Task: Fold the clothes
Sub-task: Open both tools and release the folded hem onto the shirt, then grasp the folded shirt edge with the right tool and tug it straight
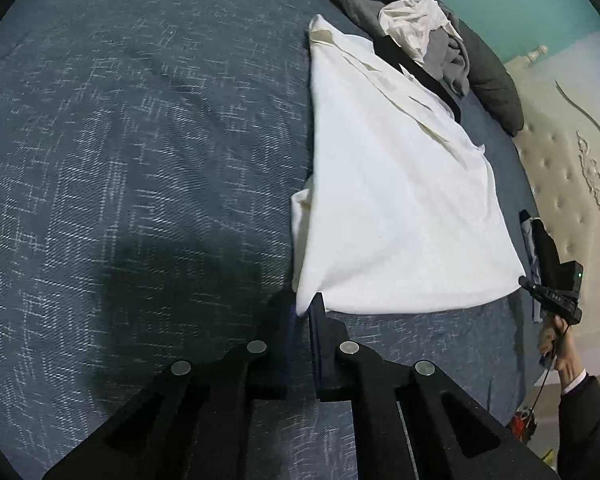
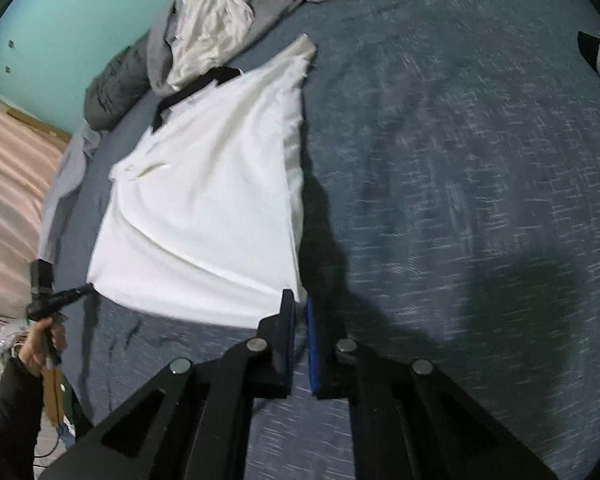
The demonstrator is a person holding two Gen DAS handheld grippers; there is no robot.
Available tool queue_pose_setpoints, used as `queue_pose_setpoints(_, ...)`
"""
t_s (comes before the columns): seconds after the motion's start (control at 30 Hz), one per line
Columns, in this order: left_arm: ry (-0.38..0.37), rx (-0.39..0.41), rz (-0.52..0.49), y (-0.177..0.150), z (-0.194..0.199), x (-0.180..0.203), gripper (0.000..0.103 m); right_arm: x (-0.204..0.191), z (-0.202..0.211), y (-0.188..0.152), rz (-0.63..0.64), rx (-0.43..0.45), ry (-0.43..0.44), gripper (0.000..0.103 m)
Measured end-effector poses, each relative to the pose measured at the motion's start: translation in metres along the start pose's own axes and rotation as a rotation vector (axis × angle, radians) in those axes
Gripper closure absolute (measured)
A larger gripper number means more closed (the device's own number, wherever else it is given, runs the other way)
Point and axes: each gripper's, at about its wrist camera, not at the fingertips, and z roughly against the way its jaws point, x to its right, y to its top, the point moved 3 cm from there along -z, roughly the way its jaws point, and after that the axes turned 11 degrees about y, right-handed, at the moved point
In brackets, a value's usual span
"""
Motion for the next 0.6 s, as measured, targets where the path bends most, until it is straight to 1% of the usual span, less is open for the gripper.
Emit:
queue_pose_setpoints(0.07, -0.002, -0.001, 0.002, -0.004, 0.000, -0.002, 0.097, 0.004, -0.005, -0.003, -0.004, -0.017, -0.009, 0.098)
queue_pose_setpoints(0.13, -0.004, -0.005, 0.004, -0.005, -0.001, -0.001, 0.097, 0.008, -0.008, -0.008, -0.021, -0.023, -0.001, 0.098)
queue_pose_setpoints(0.23, -0.013, -0.012, 0.006, -0.007, -0.002, 0.000, 0.096, 0.012, -0.015, -0.010, -0.056, -0.012, 0.016, 0.095)
queue_pose_setpoints(0.27, -0.015, -0.007, 0.008, -0.007, -0.001, 0.000, 0.094, 0.013, -0.014, -0.010, -0.070, -0.001, 0.020, 0.094)
queue_pose_setpoints(0.3, -0.016, -0.001, 0.011, -0.006, 0.002, 0.000, 0.094, 0.016, -0.012, -0.010, -0.088, 0.013, 0.028, 0.085)
queue_pose_setpoints(0.33, -0.016, 0.005, 0.014, -0.006, 0.004, 0.000, 0.093, 0.018, -0.011, -0.010, -0.107, 0.027, 0.036, 0.066)
queue_pose_setpoints(0.37, -0.019, 0.006, 0.021, -0.006, 0.004, -0.001, 0.091, 0.020, -0.009, -0.010, -0.125, 0.041, 0.043, 0.060)
queue_pose_setpoints(0.4, -0.023, 0.005, 0.029, -0.006, 0.003, -0.001, 0.091, 0.021, -0.008, -0.010, -0.138, 0.055, 0.050, 0.056)
queue_pose_setpoints(0.43, -0.027, 0.004, 0.037, -0.006, 0.003, -0.002, 0.089, 0.022, -0.007, -0.009, -0.146, 0.068, 0.056, 0.056)
queue_pose_setpoints(0.47, -0.030, 0.004, 0.045, -0.006, 0.002, -0.003, 0.080, 0.022, -0.007, -0.009, -0.151, 0.081, 0.061, 0.056)
queue_pose_setpoints(0.53, -0.037, 0.002, 0.061, -0.006, 0.001, -0.005, 0.070, 0.019, -0.010, -0.008, -0.154, 0.083, 0.069, 0.056)
queue_pose_setpoints(0.6, -0.044, 0.001, 0.077, -0.007, 0.000, -0.006, 0.069, 0.015, -0.015, -0.009, -0.146, 0.067, 0.070, 0.056)
